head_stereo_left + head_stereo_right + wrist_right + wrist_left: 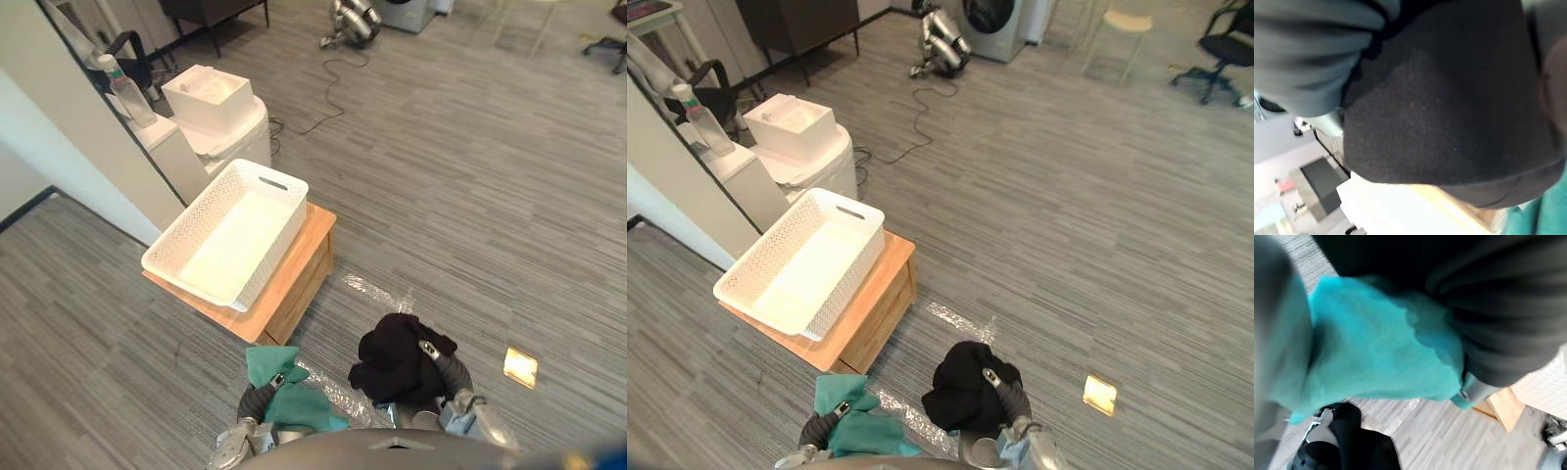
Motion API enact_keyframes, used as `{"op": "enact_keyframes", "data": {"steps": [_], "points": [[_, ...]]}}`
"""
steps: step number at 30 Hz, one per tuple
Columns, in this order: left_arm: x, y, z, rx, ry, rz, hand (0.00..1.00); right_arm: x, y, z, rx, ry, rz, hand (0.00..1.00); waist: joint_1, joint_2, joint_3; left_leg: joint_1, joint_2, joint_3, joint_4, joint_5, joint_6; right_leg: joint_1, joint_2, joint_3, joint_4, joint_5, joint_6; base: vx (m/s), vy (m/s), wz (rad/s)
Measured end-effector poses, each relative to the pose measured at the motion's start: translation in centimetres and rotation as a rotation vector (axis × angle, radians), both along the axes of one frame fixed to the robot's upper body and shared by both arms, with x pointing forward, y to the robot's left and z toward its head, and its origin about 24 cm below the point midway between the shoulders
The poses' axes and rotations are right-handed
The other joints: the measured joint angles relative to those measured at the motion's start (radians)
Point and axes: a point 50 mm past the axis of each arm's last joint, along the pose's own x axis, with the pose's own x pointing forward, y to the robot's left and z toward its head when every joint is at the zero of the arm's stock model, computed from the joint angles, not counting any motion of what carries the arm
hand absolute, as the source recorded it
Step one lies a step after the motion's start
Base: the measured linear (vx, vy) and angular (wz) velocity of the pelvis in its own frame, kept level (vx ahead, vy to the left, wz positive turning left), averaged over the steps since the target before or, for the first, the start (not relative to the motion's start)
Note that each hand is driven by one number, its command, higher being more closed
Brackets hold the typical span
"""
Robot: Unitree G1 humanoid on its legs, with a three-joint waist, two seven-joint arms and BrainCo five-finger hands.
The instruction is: Tidy the bed and pick cloth on bed and put in laundry
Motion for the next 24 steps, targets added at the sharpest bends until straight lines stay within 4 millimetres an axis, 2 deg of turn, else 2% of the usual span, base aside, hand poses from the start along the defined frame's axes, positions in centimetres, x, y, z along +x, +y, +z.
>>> {"op": "enact_keyframes", "data": {"steps": [1,2,3,4,5,6,7,9,11,12,14,15,16,17,18,19,20,21,23,24], "points": [[0.1,-0.1,0.0,-0.011,0.0,0.011,1.0,-0.1,-0.1,0.0,-0.001,0.001,0.001,1.0,-0.002,0.005,0.007,-0.032,0.018,0.034,0.092,0.064,0.0,0.036,0.0,-0.004,-0.013,-0.018,-0.002,0.59,-0.237,0.32],[0.1,-0.3,0.0,-0.022,-0.004,0.028,1.0,-0.3,-0.2,-0.1,-0.002,0.006,0.005,1.0,0.001,0.002,0.019,-0.087,0.076,0.096,0.263,0.199,-0.003,0.129,0.005,-0.01,-0.076,-0.038,-0.015,0.47,-0.186,0.35],[0.2,-0.3,0.1,-0.025,-0.013,0.03,1.0,-0.6,-0.4,-0.2,-0.001,0.013,-0.002,1.0,0.0,0.006,0.019,-0.116,0.112,0.129,0.338,0.157,0.003,0.176,0.007,-0.023,-0.107,-0.045,-0.023,0.46,-0.165,0.39],[0.6,-0.3,0.3,-0.023,-0.029,0.028,1.0,-1.1,-0.5,-0.4,0.001,0.026,-0.018,1.0,0.006,0.0,0.02,-0.178,0.166,0.188,0.42,0.071,0.01,0.239,0.006,-0.031,-0.142,-0.066,-0.029,0.42,-0.164,0.26],[0.8,-0.3,0.6,-0.024,-0.047,0.026,1.0,-1.0,-0.7,-0.3,0.0,0.021,-0.023,1.0,0.01,-0.008,0.022,-0.23,0.195,0.243,0.413,0.025,0.01,0.285,-0.005,-0.045,-0.172,-0.077,-0.028,0.4,-0.166,0.18],[1.0,-0.3,0.7,-0.026,-0.059,0.024,1.0,-1.0,-0.9,-0.2,0.001,0.015,-0.025,1.0,0.011,-0.01,0.021,-0.253,0.205,0.275,0.38,0.013,0.008,0.305,-0.009,-0.049,-0.189,-0.079,-0.023,0.35,-0.147,0.08],[1.4,-0.5,1.1,-0.036,-0.085,0.018,1.0,-0.9,-1.3,-0.1,-0.002,-0.002,-0.035,1.0,0.017,-0.01,0.02,-0.285,0.219,0.347,0.28,0.006,0.005,0.341,-0.015,-0.063,-0.222,-0.085,-0.014,0.34,-0.109,0.11],[1.6,-0.8,1.4,-0.038,-0.104,0.005,1.0,-0.9,-1.7,0.1,-0.01,-0.02,-0.047,1.0,0.014,-0.014,0.019,-0.288,0.212,0.459,0.093,0.017,-0.004,0.393,-0.025,-0.089,-0.266,-0.089,-0.004,0.42,-0.075,0.3],[2.0,-1.6,1.7,-0.049,-0.123,-0.01,1.0,-0.7,-2.1,0.3,-0.02,-0.029,-0.067,1.0,-0.001,-0.011,0.013,-0.283,0.177,0.537,-0.134,0.084,-0.003,0.434,-0.028,-0.159,-0.278,-0.107,0.028,0.4,0.001,0.64],[2.1,-1.8,1.7,-0.055,-0.127,-0.01,1.0,-0.7,-2.3,0.3,-0.027,-0.03,-0.078,1.0,-0.002,-0.009,0.011,-0.284,0.167,0.543,-0.182,0.111,0.002,0.437,-0.028,-0.171,-0.276,-0.113,0.038,0.33,0.048,0.7],[2.1,-2.4,1.7,-0.074,-0.128,-0.008,1.0,-0.5,-3.1,0.6,-0.066,-0.046,-0.127,1.0,0.003,-0.007,0.007,-0.275,0.126,0.537,-0.319,0.207,0.017,0.458,-0.026,-0.21,-0.262,-0.148,0.073,0.27,0.075,0.64],[1.9,-2.4,1.7,-0.073,-0.122,-0.005,1.0,0.0,-3.5,1.2,-0.085,-0.077,-0.153,1.0,0.006,-0.01,0.001,-0.251,0.112,0.535,-0.359,0.177,0.063,0.459,-0.031,-0.228,-0.217,-0.19,0.1,0.32,0.125,0.62],[2.0,-1.9,1.6,-0.061,-0.119,0.001,1.0,0.7,-3.4,1.7,-0.085,-0.111,-0.176,1.0,0.004,-0.026,-0.001,-0.236,0.093,0.529,-0.368,0.168,0.066,0.452,-0.06,-0.245,-0.155,-0.224,0.122,0.37,0.151,0.57],[1.9,-1.6,1.6,-0.055,-0.113,0.014,1.0,1.8,-3.6,2.8,-0.094,-0.177,-0.191,1.0,0.008,-0.042,0.0,-0.227,0.084,0.51,-0.37,0.152,0.065,0.405,-0.099,-0.254,0.001,-0.252,0.15,0.3,0.136,0.47],[1.9,-1.3,1.6,-0.051,-0.106,0.019,1.0,2.4,-3.8,3.5,-0.099,-0.222,-0.197,1.0,0.008,-0.045,0.0,-0.214,0.082,0.496,-0.372,0.145,0.065,0.366,-0.123,-0.256,0.11,-0.254,0.153,0.3,0.122,0.58],[1.7,-0.6,1.5,-0.035,-0.093,0.016,1.0,3.6,-4.1,5.0,-0.107,-0.312,-0.209,1.0,0.003,-0.057,0.004,-0.19,0.068,0.449,-0.383,0.138,0.071,0.29,-0.175,-0.234,0.324,-0.249,0.168,0.24,0.082,0.7],[1.7,-0.2,1.5,-0.022,-0.084,0.004,1.0,4.0,-4.3,5.7,-0.112,-0.356,-0.216,1.0,-0.005,-0.066,0.004,-0.176,0.063,0.421,-0.384,0.132,0.072,0.264,-0.19,-0.211,0.396,-0.263,0.163,0.33,0.031,1.2],[1.8,0.3,1.5,-0.007,-0.08,-0.009,1.0,4.5,-4.9,7.3,-0.131,-0.436,-0.226,1.0,-0.015,-0.071,0.002,-0.157,0.063,0.355,-0.384,0.124,0.068,0.243,-0.194,-0.169,0.434,-0.303,0.146,0.34,-0.047,1.5],[1.9,1.2,1.6,0.018,-0.085,-0.021,1.0,5.3,-5.3,9.9,-0.145,-0.578,-0.234,1.0,-0.021,-0.069,0.001,-0.145,0.07,0.246,-0.384,0.121,0.058,0.211,-0.175,-0.081,0.375,-0.323,0.13,0.35,-0.116,1.71],[1.9,1.5,1.7,0.031,-0.083,-0.027,1.0,5.7,-5.1,11.8,-0.145,-0.673,-0.23,1.0,-0.037,-0.073,-0.001,-0.148,0.081,0.176,-0.384,0.126,0.047,0.191,-0.14,0.027,0.302,-0.322,0.131,0.29,-0.232,2.01]]}}
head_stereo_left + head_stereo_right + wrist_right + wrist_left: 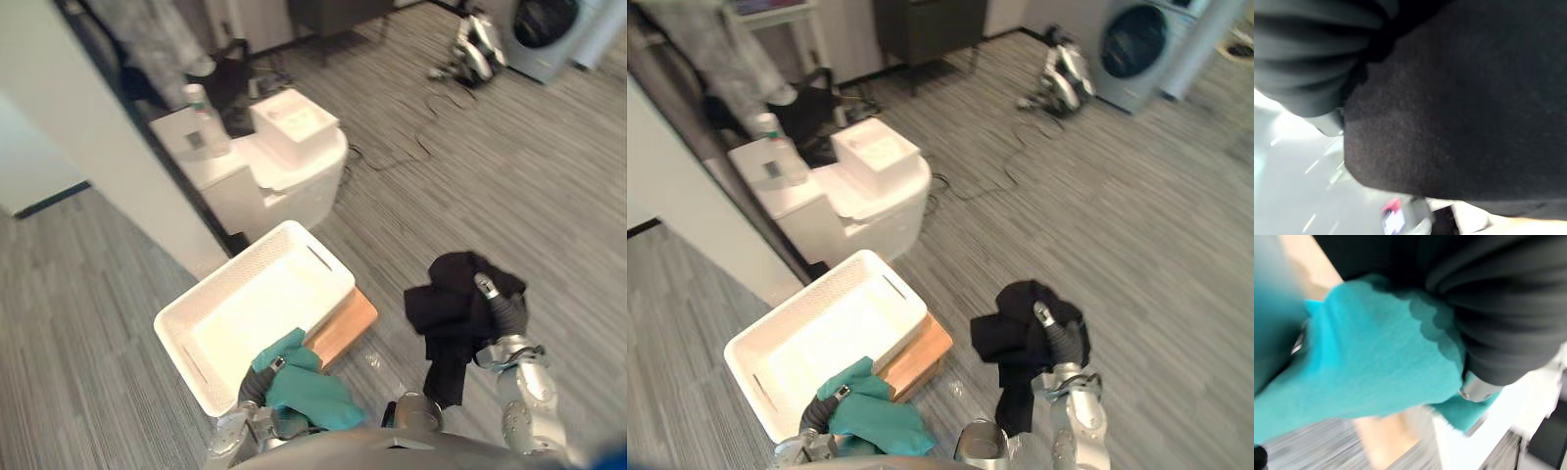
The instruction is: Tidy the bed and pick cloth on bed and put in laundry
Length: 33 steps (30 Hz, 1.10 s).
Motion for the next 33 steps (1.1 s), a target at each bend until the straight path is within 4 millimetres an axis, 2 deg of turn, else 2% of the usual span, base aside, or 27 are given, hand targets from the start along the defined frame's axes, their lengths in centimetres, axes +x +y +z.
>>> {"op": "enact_keyframes", "data": {"steps": [1,2,3,4,5,6,7,9,10,12,14,15,16,17,19,20,22,25,29,33], "points": [[-0.1,0.3,0.0,0.006,0.003,-0.007,1.0,0.2,0.4,2.0,-0.013,-0.084,0.009,1.0,-0.01,-0.009,-0.011,-0.018,0.0,-0.073,0.003,0.004,-0.017,-0.006,0.024,0.104,-0.092,0.017,0.028,0.17,-0.178,2.04],[-0.1,0.4,0.0,0.01,0.002,-0.012,1.0,0.4,0.6,2.9,-0.017,-0.127,0.012,1.0,-0.012,-0.024,-0.02,-0.024,-0.004,-0.105,0.004,0.006,-0.027,-0.003,0.026,0.137,-0.159,0.051,0.041,0.27,-0.326,1.91],[-0.2,1.1,0.1,0.031,0.001,-0.022,1.0,0.9,1.2,5.0,-0.027,-0.218,0.04,1.0,0.005,-0.088,-0.045,-0.035,-0.037,-0.167,0.016,0.0,-0.06,0.001,-0.006,0.145,-0.32,0.225,0.066,0.19,-0.267,1.33],[-0.5,1.1,-0.2,0.031,0.02,-0.021,1.0,1.3,1.2,5.6,-0.042,-0.241,0.057,1.0,0.013,-0.09,-0.048,-0.033,-0.038,-0.193,0.025,-0.006,-0.071,0.032,-0.008,0.128,-0.331,0.197,0.073,0.28,-0.377,1.1],[-0.7,0.4,-0.6,0.009,0.035,-0.02,1.0,2.0,1.3,6.5,-0.076,-0.268,0.088,1.0,0.032,-0.059,-0.053,-0.035,-0.012,-0.204,0.033,-0.007,-0.086,0.068,0.008,0.1,-0.383,0.197,0.068,0.2,-0.278,0.51],[-0.8,-0.3,-0.7,-0.013,0.032,-0.024,1.0,2.7,1.4,7.5,-0.113,-0.306,0.117,1.0,0.052,-0.045,-0.063,-0.046,0.004,-0.214,0.037,-0.006,-0.096,0.102,0.024,0.086,-0.431,0.195,0.063,0.18,-0.24,0.52],[-1.0,-1.2,-0.9,-0.04,0.038,-0.031,1.0,3.4,1.4,9.0,-0.168,-0.35,0.146,1.0,0.058,-0.01,-0.067,-0.07,0.025,-0.227,0.048,-0.011,-0.108,0.122,0.041,0.048,-0.48,0.204,0.049,0.12,-0.204,0.59],[-1.1,-2.3,-1.0,-0.077,0.038,-0.032,1.0,4.3,1.6,10.5,-0.245,-0.381,0.182,1.0,0.058,0.023,-0.065,-0.098,0.052,-0.21,0.058,-0.001,-0.122,0.136,0.056,0.002,-0.503,0.21,0.04,0.05,-0.17,0.64],[-1.1,-2.5,-1.2,-0.088,0.037,-0.037,1.0,5.1,1.7,11.7,-0.285,-0.4,0.213,1.0,0.062,0.038,-0.064,-0.098,0.064,-0.148,0.056,0.018,-0.12,0.146,0.057,-0.019,-0.503,0.206,0.034,0.02,-0.108,0.43],[-1.1,-2.4,-1.3,-0.095,0.035,-0.05,1.0,5.9,2.1,13.2,-0.305,-0.432,0.239,1.0,0.064,0.047,-0.07,-0.1,0.066,-0.086,0.057,0.048,-0.112,0.152,0.056,-0.038,-0.501,0.198,0.021,0.0,-0.098,0.32],[-1.0,-2.3,-1.3,-0.107,0.024,-0.084,1.0,6.7,3.4,16.2,-0.346,-0.53,0.278,1.0,0.061,0.032,-0.069,-0.099,0.05,-0.051,-0.019,0.13,-0.106,0.148,0.044,-0.069,-0.506,0.19,0.006,-0.03,-0.096,0.43],[-0.6,-2.1,-1.3,-0.102,0.022,-0.095,1.0,6.7,3.7,17.0,-0.36,-0.555,0.284,1.0,0.054,0.026,-0.075,-0.085,0.044,-0.046,-0.059,0.142,-0.099,0.144,0.037,-0.087,-0.512,0.191,0.0,-0.03,-0.015,0.59],[-0.4,-2.4,-1.5,-0.102,0.028,-0.127,1.0,6.9,4.2,18.1,-0.382,-0.592,0.291,1.0,0.05,0.024,-0.073,-0.081,0.051,0.011,-0.043,0.106,-0.074,0.14,0.036,-0.117,-0.51,0.19,-0.002,-0.01,0.015,0.56],[0.1,-2.7,-1.5,-0.106,0.025,-0.152,1.0,7.2,4.6,18.7,-0.399,-0.608,0.299,1.0,0.054,0.028,-0.077,-0.06,0.045,0.063,-0.043,0.086,-0.071,0.143,0.032,-0.128,-0.506,0.19,-0.001,0.02,0.02,0.49],[0.1,-3.2,-1.7,-0.113,0.04,-0.174,1.0,7.5,5.5,19.0,-0.424,-0.603,0.32,1.0,0.054,0.035,-0.081,-0.018,0.03,0.081,-0.148,0.128,-0.097,0.144,0.034,-0.143,-0.501,0.191,0.003,0.01,0.059,0.32],[0.3,-3.1,-1.7,-0.109,0.037,-0.185,1.0,7.7,6.2,18.9,-0.441,-0.587,0.343,1.0,0.053,0.029,-0.081,0.005,0.019,0.075,-0.198,0.154,-0.093,0.148,0.031,-0.147,-0.501,0.194,0.008,-0.03,0.077,0.25],[0.8,-2.9,-1.6,-0.101,0.034,-0.205,1.0,8.0,7.3,18.5,-0.45,-0.558,0.396,1.0,0.059,0.007,-0.087,0.003,0.008,0.058,-0.206,0.161,-0.088,0.15,0.026,-0.148,-0.502,0.198,0.014,-0.02,0.074,0.18],[0.9,-2.3,-1.8,-0.08,0.056,-0.22,1.0,8.4,8.8,18.2,-0.442,-0.519,0.453,1.0,0.058,-0.011,-0.098,0.003,-0.008,0.042,-0.207,0.165,-0.082,0.16,0.016,-0.146,-0.503,0.201,0.019,-0.01,0.069,0.2],[0.9,-2.3,-1.9,-0.079,0.082,-0.233,1.0,8.7,10.2,18.3,-0.447,-0.506,0.497,1.0,0.057,-0.011,-0.098,0.002,-0.016,0.03,-0.212,0.174,-0.073,0.166,0.012,-0.121,-0.506,0.204,0.022,-0.05,0.042,0.12],[1.0,-2.2,-2.3,-0.078,0.119,-0.238,1.0,9.4,11.2,17.2,-0.448,-0.434,0.527,1.0,0.056,-0.003,-0.102,-0.002,-0.006,0.027,-0.213,0.192,-0.075,0.165,0.024,-0.116,-0.514,0.212,0.016,-0.09,-0.01,0.0]]}}
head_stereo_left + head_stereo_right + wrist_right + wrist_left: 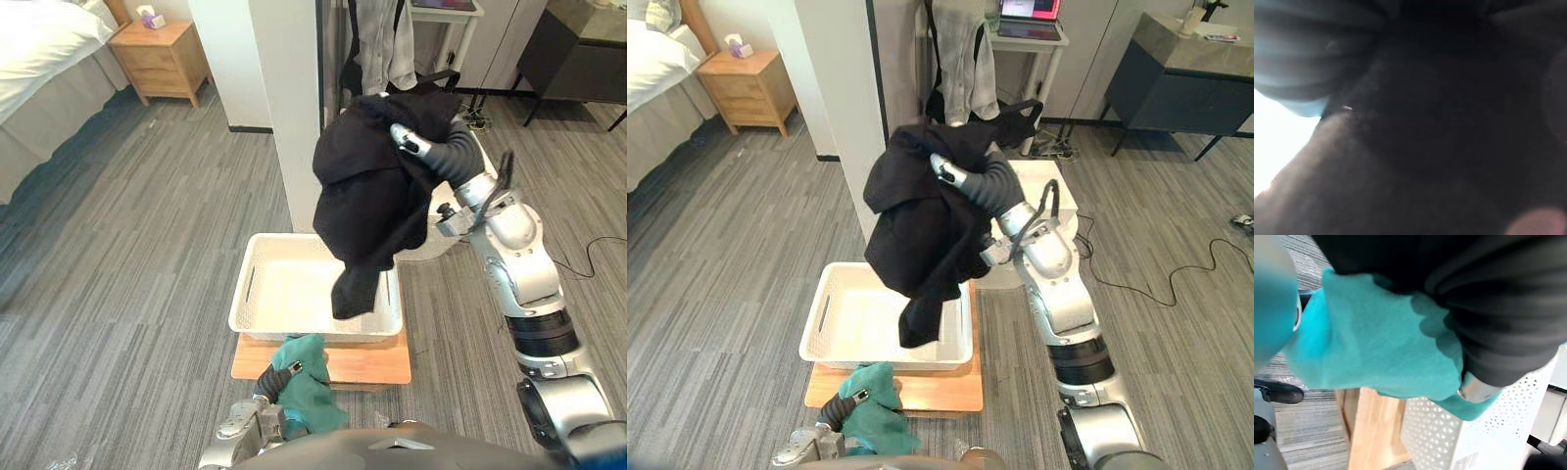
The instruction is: Tidy the bed and pick cloth on bed and put in laundry
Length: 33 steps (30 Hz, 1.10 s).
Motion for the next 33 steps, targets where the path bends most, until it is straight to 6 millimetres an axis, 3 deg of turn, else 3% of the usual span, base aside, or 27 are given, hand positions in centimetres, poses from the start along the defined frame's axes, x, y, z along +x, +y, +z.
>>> {"op": "enact_keyframes", "data": {"steps": [5,13,17,21,23,25,26,30,33], "points": [[0.3,0.0,-0.1,0.005,0.019,-0.004,1.0,0.8,1.3,-2.3,-0.007,0.12,0.012,1.0,-0.006,0.004,0.0,-0.034,0.025,-0.006,-0.001,0.03,-0.004,-0.025,0.021,-0.003,-0.024,0.028,-0.012,-0.1,-0.021,-0.02],[0.9,-0.7,0.1,0.013,0.028,-0.037,1.0,0.5,6.2,-7.6,-0.107,0.324,0.077,1.0,0.013,0.01,0.01,-0.087,0.034,-0.017,0.0,0.052,-0.007,-0.08,0.028,-0.008,-0.013,0.055,-0.017,-0.06,0.013,0.01],[2.3,-1.1,1.1,0.011,-0.032,-0.03,1.0,2.4,6.3,-9.2,-0.169,0.384,-0.03,1.0,0.029,0.036,0.092,-0.155,0.025,-0.041,0.0,0.073,-0.006,-0.158,0.01,-0.028,0.043,0.049,-0.023,-0.13,0.037,0.21],[3.5,-1.4,1.8,-0.004,-0.07,0.002,1.0,4.4,5.0,-10.6,-0.258,0.427,-0.15,1.0,0.043,0.09,0.177,-0.23,0.008,-0.079,0.0,0.075,-0.01,-0.21,-0.01,-0.071,0.055,0.057,-0.012,-0.1,0.039,0.37],[3.9,-1.3,2.0,0.0,-0.081,0.022,1.0,4.7,4.8,-10.8,-0.276,0.436,-0.17,1.0,0.052,0.1,0.201,-0.241,-0.001,-0.078,0.0,0.058,-0.033,-0.215,-0.024,-0.086,0.055,0.06,-0.01,-0.02,0.025,0.26],[4.1,-1.0,2.1,-0.006,-0.086,0.064,1.0,5.4,4.6,-11.2,-0.307,0.453,-0.199,1.0,0.062,0.109,0.223,-0.241,-0.004,-0.077,0.001,0.073,-0.031,-0.218,-0.033,-0.093,0.075,0.056,-0.009,0.02,0.012,0.09],[4.2,-0.8,2.2,-0.012,-0.091,0.084,1.0,5.8,4.6,-11.1,-0.319,0.455,-0.212,0.0,0.066,0.111,0.232,-0.241,-0.004,-0.077,0.001,0.088,-0.025,-0.223,-0.036,-0.094,0.091,0.056,-0.009,0.03,-0.003,0.04],[4.7,-0.6,2.5,-0.023,-0.111,0.115,1.0,7.8,3.6,-9.7,-0.329,0.447,-0.304,0.0,0.069,0.119,0.268,-0.256,-0.023,-0.089,0.002,0.112,-0.016,-0.251,-0.068,-0.106,0.159,0.019,0.002,0.06,-0.006,0.21],[5.5,-0.6,3.0,-0.032,-0.14,0.119,1.0,9.5,1.2,-8.3,-0.364,0.413,-0.433,0.0,0.087,0.135,0.293,-0.263,-0.036,-0.107,0.002,0.114,-0.012,-0.257,-0.087,-0.124,0.191,-0.001,0.004,0.06,-0.013,0.25]]}}
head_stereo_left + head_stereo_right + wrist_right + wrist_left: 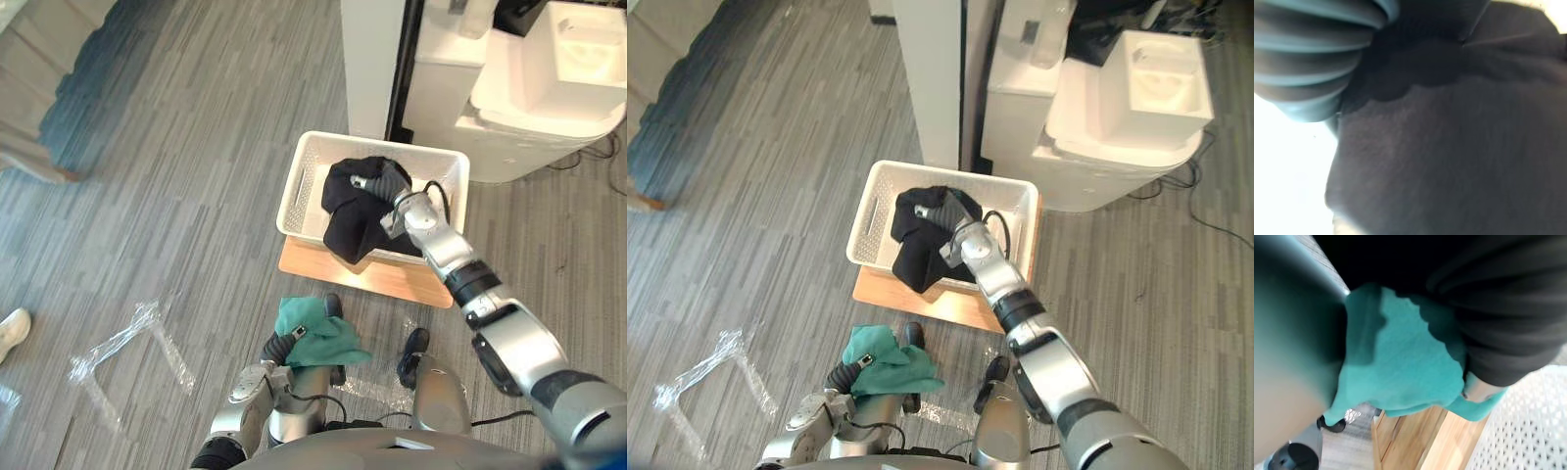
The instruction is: Tidy the bed and pick cloth on bed and put in laundry
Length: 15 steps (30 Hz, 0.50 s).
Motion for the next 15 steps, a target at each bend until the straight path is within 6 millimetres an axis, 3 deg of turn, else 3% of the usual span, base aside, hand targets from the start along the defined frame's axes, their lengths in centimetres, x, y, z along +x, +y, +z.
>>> {"op": "enact_keyframes", "data": {"steps": [2,6,10,11,15], "points": [[0.3,0.1,0.3,-0.027,-0.014,0.031,1.0,0.6,-2.3,0.9,-0.028,-0.045,-0.075,0.0,0.013,0.005,0.008,-0.005,-0.005,-0.005,0.002,0.003,0.004,-0.005,-0.01,-0.013,0.019,-0.014,0.0,0.09,-0.037,0.16],[0.3,0.9,0.3,-0.034,0.002,0.108,1.0,0.8,-4.9,1.7,-0.056,-0.104,-0.129,0.0,0.007,0.006,0.008,0.004,-0.012,-0.014,0.003,0.014,0.018,0.002,-0.024,-0.028,0.043,-0.035,0.001,0.08,-0.047,0.12],[0.3,3.2,0.3,0.004,0.013,0.239,1.0,0.5,-8.6,2.3,-0.055,-0.167,-0.21,0.0,0.003,0.005,0.007,0.065,-0.009,-0.012,-0.001,-0.013,0.015,0.071,-0.019,-0.035,0.028,-0.048,0.003,0.04,-0.042,0.02],[0.3,3.4,0.3,0.006,0.013,0.25,1.0,0.4,-8.8,2.4,-0.052,-0.173,-0.213,0.0,0.002,0.005,0.007,0.069,-0.008,-0.011,-0.001,-0.015,0.016,0.075,-0.018,-0.034,0.024,-0.048,0.004,0.02,-0.027,-0.1],[-0.2,6.2,0.5,0.043,0.02,0.394,1.0,-1.6,-10.7,0.6,-0.09,-0.206,-0.235,0.0,-0.006,-0.008,-0.015,0.104,0.0,0.002,-0.001,-0.036,0.016,0.138,0.005,-0.037,-0.054,-0.039,0.018,0.06,-0.025,-0.06]]}}
